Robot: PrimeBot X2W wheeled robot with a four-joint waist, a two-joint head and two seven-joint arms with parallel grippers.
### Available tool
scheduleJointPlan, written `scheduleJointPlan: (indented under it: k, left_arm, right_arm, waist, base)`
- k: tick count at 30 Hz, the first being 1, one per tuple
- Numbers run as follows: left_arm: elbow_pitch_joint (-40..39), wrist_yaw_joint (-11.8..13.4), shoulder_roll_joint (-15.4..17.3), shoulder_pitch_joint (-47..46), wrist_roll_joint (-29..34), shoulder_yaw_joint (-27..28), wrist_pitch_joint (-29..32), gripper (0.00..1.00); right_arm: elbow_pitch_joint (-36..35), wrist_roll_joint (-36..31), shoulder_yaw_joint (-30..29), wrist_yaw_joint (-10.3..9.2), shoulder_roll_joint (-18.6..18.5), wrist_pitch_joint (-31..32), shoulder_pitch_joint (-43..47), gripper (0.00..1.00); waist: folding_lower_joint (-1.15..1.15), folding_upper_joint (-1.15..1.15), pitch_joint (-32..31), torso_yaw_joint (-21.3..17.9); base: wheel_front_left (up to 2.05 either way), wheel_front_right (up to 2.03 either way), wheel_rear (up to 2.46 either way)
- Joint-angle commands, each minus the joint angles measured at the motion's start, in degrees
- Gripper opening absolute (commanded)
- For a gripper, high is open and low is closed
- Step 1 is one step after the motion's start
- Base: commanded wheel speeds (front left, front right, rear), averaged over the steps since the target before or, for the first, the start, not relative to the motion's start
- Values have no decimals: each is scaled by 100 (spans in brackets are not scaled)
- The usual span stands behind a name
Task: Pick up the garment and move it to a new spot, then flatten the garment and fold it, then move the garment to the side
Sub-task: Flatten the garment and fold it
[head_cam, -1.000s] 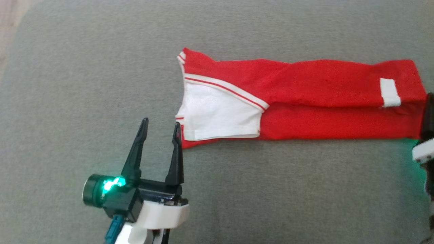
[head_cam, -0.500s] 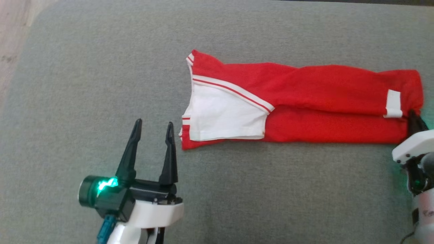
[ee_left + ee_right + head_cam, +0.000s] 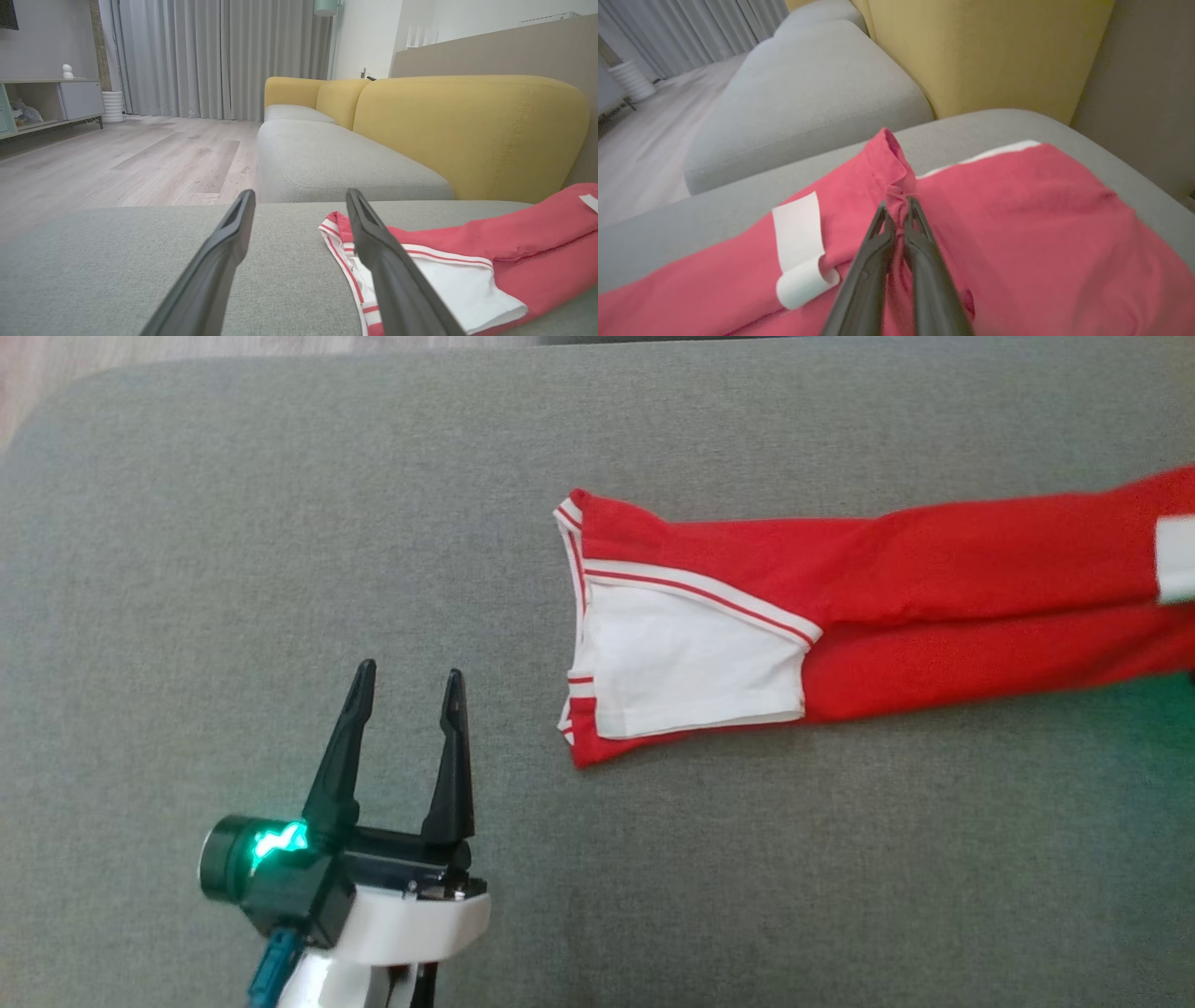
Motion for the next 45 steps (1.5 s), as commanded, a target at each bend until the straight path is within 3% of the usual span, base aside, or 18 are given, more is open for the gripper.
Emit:
scheduleJointPlan:
  k: [1, 8, 13, 18, 23, 29, 30, 31, 37, 42, 45]
  left_arm:
    - [-173, -29, -32, -41, 65, 236, -46, 100]
    - [-132, -120, -73, -33, 83, 299, -46, 100]
    - [-104, -162, -85, -24, 80, 307, -46, 100]
    - [-65, -178, -89, -46, 30, 245, -46, 100]
    - [-25, -142, -90, -59, -67, 102, -46, 100]
    - [34, -108, -91, -35, -112, 54, -46, 100]
    - [44, -104, -91, -29, -128, 40, -46, 100]
    - [53, -96, -91, -23, -141, 25, -46, 100]
    - [56, -12, -91, 47, -182, 8, -46, 100]
    - [19, 36, -91, 138, -152, 78, -46, 100]
    - [36, 35, -91, 226, -134, 144, -46, 100]
  right_arm:
    - [-414, 98, 93, -4, -106, 121, 54, 0]
    - [-2542, 1445, 606, -4, 657, 1291, 204, 0]
    - [-3380, 1742, 1254, -4, 1306, 1719, 286, 0]
    - [-3190, 1760, 2076, -4, 1647, 1639, 186, 0]
    - [-2528, 1996, 2912, -4, 1681, 1255, 56, 0]
    - [-1749, 2166, 3491, -4, 1683, 846, -76, 0]
    - [-1594, 2198, 3574, -4, 1683, 780, -93, 31]
    - [-1469, 2228, 3652, -4, 1683, 696, -116, 100]
    - [-1271, 2695, 3731, -4, 1684, -288, -272, 100]
    - [-1208, 2234, 3226, -4, 1674, -898, -149, 100]
    - [-1246, 1828, 2997, -4, 1410, -1269, 151, 100]
  waist:
    - [0, 0, -7, -25]
    - [0, 0, -47, -11]
    - [0, 0, -61, 122]
    - [0, 0, -76, 331]
    - [0, 0, -102, 594]
    - [0, 0, -141, 800]
    - [0, 0, -154, 834]
    - [0, 0, -170, 864]
    - [0, 0, -309, 886]
    - [0, 0, -508, 715]
    - [0, 0, -698, 577]
  base:
    - [0, 0, 0]
    - [0, 0, 0]
    - [0, 0, 0]
    - [0, 0, 0]
    - [0, 0, 0]
    - [0, 0, 0]
    - [0, 0, 0]
    - [0, 0, 0]
    - [0, 0, 0]
    - [0, 0, 0]
    - [0, 0, 0]
